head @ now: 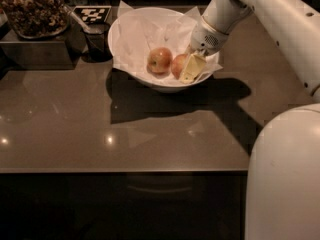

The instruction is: Pick apple from white bowl

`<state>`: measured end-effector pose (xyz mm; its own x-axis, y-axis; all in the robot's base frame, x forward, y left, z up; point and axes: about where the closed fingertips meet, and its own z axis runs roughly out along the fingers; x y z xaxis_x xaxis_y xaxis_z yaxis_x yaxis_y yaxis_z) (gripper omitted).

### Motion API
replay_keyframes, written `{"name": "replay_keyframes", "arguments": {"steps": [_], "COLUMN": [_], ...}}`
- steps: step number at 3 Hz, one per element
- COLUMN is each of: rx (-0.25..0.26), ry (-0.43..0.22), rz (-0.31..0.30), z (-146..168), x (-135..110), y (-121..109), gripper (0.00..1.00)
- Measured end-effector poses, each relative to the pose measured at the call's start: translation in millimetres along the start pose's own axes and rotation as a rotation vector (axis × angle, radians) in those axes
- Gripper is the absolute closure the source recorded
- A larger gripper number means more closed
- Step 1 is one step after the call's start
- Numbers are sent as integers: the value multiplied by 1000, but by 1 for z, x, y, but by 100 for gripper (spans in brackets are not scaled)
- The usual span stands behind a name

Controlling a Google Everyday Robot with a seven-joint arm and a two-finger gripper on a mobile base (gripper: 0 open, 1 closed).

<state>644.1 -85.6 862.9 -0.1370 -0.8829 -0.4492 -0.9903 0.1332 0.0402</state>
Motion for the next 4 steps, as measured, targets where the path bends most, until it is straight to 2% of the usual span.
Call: {"name": "replay_keyframes", "arguments": {"steps": [1,3,4], "rx": [-41,-63,-12], "ry": [-97,-296,-359], "rz": [-38,-135,-180], "z": [-25,-82,-111], "x": [-18,-60,-73], "y": [23,61,68], "gripper": [100,100,100]}}
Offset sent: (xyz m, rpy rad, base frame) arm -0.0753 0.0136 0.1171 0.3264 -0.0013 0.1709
